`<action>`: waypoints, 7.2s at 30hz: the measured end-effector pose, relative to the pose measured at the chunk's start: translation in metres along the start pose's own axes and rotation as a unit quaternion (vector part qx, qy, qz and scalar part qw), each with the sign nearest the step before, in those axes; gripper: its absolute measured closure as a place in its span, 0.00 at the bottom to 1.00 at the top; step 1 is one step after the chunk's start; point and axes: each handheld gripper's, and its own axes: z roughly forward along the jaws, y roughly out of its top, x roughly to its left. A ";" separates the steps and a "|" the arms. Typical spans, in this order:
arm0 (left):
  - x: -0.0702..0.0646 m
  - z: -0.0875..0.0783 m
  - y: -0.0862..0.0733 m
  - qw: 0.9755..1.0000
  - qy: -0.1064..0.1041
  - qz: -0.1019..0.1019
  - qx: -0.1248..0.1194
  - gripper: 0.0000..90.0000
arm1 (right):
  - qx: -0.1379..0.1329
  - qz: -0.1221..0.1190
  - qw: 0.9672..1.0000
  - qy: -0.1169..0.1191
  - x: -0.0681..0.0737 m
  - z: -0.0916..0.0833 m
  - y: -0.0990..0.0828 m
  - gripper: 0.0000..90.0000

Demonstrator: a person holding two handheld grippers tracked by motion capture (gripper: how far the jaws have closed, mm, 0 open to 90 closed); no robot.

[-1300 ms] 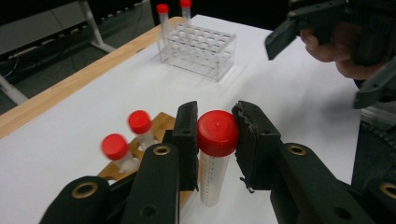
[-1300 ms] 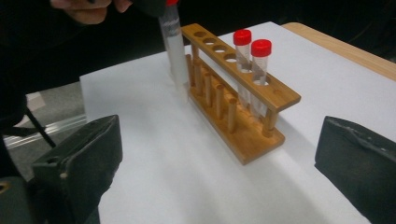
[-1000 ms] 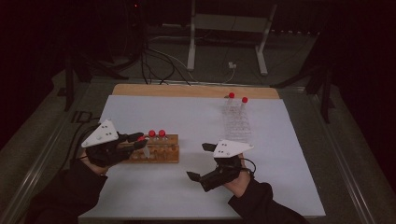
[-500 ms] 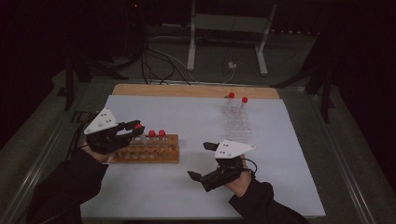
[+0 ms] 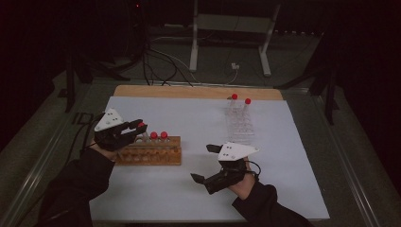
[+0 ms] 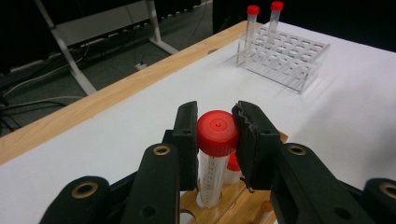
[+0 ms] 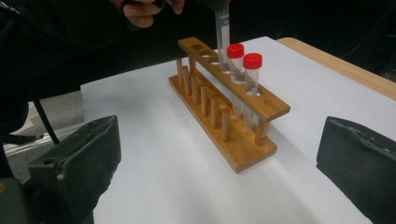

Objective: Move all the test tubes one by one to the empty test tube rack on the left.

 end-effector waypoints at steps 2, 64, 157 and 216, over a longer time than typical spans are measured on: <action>0.000 0.004 -0.004 1.000 -0.001 -0.004 0.003 0.80 | 0.000 -0.001 1.000 -0.001 0.000 0.000 0.000 0.00; -0.036 -0.028 -0.024 0.996 -0.089 -0.010 0.004 0.02 | -0.050 0.019 0.996 -0.078 -0.070 -0.036 0.009 0.00; -0.049 -0.027 -0.038 0.993 -0.118 -0.011 0.005 0.01 | 0.039 0.099 0.955 -0.276 -0.241 -0.037 -0.014 0.84; -0.072 -0.009 -0.025 0.989 -0.148 0.001 0.007 0.01 | 0.075 -0.014 0.996 -0.043 -0.051 -0.004 -0.017 0.84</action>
